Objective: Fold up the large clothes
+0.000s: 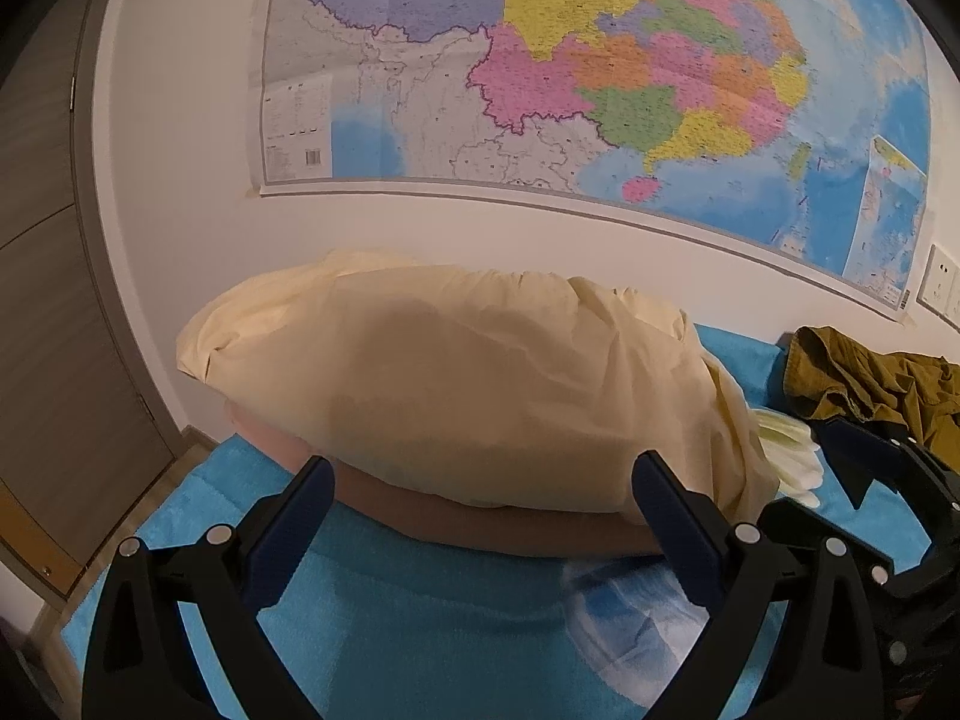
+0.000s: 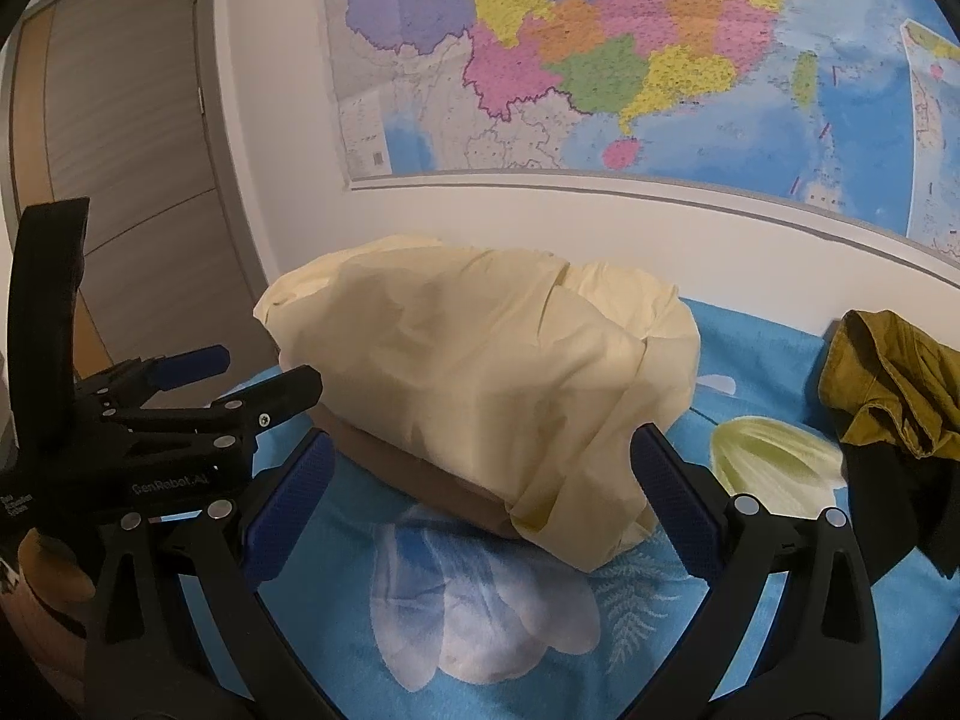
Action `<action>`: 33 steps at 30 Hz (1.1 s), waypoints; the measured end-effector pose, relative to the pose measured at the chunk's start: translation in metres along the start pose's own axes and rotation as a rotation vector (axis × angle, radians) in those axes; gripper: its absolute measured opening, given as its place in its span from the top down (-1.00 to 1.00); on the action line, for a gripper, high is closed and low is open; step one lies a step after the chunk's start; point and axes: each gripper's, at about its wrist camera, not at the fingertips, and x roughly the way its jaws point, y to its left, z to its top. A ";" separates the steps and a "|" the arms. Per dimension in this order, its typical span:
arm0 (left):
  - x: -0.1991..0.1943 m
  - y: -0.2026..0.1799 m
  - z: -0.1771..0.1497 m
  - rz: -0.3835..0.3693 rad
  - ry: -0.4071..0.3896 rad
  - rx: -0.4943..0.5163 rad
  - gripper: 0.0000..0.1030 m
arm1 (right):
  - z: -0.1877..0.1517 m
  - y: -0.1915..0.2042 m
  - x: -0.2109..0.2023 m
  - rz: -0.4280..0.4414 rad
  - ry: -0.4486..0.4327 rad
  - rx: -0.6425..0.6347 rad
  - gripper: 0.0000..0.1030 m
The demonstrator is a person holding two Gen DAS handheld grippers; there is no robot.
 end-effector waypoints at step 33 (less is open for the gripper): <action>-0.019 0.001 -0.019 0.029 0.002 -0.029 -0.87 | -0.014 0.009 -0.015 0.014 0.024 -0.007 -0.89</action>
